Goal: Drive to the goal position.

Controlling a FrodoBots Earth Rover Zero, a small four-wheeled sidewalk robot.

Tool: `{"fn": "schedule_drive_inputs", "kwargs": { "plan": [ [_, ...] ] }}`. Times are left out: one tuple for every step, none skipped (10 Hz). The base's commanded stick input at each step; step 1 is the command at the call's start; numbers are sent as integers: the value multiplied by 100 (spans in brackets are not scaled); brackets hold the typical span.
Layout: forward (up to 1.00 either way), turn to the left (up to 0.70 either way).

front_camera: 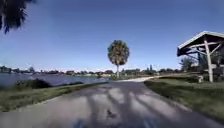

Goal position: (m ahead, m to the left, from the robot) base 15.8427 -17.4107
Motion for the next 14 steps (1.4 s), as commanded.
{"fn": "schedule_drive_inputs", "kwargs": {
  "plan": [
    [85,0],
    [85,0],
    [85,0],
    [85,0],
    [85,0],
    [85,0],
    [85,0],
    [85,0],
    [85,0],
    [85,0],
    [85,0],
    [85,0],
    [85,0],
    [85,0]
  ]
}}
